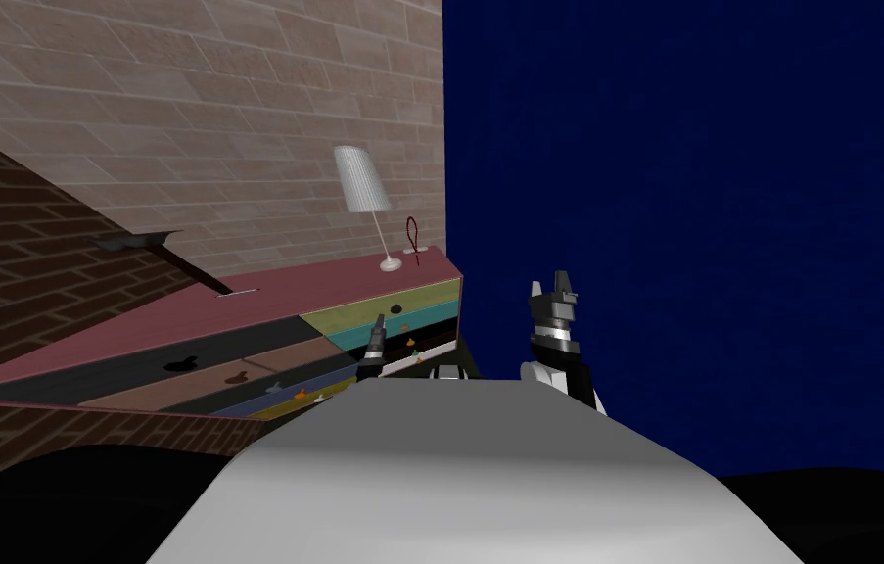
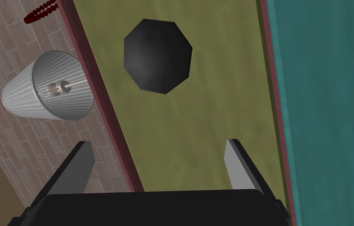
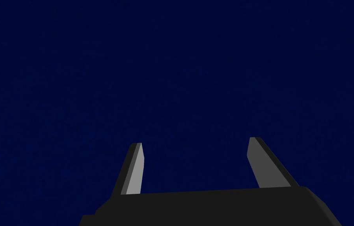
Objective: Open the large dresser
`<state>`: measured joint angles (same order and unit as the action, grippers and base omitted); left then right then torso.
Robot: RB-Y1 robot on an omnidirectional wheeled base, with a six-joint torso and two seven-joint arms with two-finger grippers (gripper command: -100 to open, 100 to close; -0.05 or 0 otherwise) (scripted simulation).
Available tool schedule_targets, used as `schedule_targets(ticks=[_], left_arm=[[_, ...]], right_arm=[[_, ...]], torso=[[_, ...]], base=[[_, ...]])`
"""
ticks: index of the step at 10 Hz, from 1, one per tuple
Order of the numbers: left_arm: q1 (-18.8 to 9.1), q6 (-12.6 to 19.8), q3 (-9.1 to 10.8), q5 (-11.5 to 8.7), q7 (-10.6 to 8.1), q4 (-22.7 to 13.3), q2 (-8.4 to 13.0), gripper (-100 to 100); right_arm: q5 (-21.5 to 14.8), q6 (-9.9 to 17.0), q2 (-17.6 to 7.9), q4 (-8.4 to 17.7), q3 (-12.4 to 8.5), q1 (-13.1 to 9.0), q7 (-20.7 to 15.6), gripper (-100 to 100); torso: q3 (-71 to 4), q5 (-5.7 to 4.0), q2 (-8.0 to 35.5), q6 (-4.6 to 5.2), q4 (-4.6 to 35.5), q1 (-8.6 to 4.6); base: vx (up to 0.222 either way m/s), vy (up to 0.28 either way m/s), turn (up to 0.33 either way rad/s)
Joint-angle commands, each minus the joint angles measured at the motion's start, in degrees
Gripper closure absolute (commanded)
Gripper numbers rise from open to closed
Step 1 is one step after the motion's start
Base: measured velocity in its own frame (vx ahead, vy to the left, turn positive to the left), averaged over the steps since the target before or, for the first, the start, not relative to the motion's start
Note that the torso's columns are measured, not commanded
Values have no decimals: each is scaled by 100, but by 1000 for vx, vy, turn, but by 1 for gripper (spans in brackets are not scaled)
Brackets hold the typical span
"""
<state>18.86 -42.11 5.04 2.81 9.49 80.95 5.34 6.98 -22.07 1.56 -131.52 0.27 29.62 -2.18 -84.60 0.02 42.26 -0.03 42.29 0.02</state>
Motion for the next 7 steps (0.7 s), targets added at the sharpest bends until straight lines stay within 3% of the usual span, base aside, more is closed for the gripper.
schedule_targets(ticks=[1, 3, 6, 7], left_arm=[[-23, -107, 9, 8, -9, -252, -255, -100], [-41, -152, 11, 12, -8, -371, -480, -100], [-122, 116, 33, -18, -53, -171, -393, -100], [-100, 40, 28, -12, -43, -211, -398, -100]], right_arm=[[-2, 9, -4, 22, 22, 30, 4, 0], [-5, 27, -7, 57, 49, 78, 8, 0], [-14, 49, -17, 105, 115, 150, 19, 0], [-15, 49, -19, 109, 122, 160, 19, 0]], torso=[[-20, 8, -17, -3, 9, -16], [-50, 5, -62, -6, 1, -38], [-53, -5, -70, 2, -8, -47], [-42, -3, -59, -1, -10, -29]], base=[[53, -27, -9], [60, -26, -6], [11, 30, -4], [18, 23, -7]])
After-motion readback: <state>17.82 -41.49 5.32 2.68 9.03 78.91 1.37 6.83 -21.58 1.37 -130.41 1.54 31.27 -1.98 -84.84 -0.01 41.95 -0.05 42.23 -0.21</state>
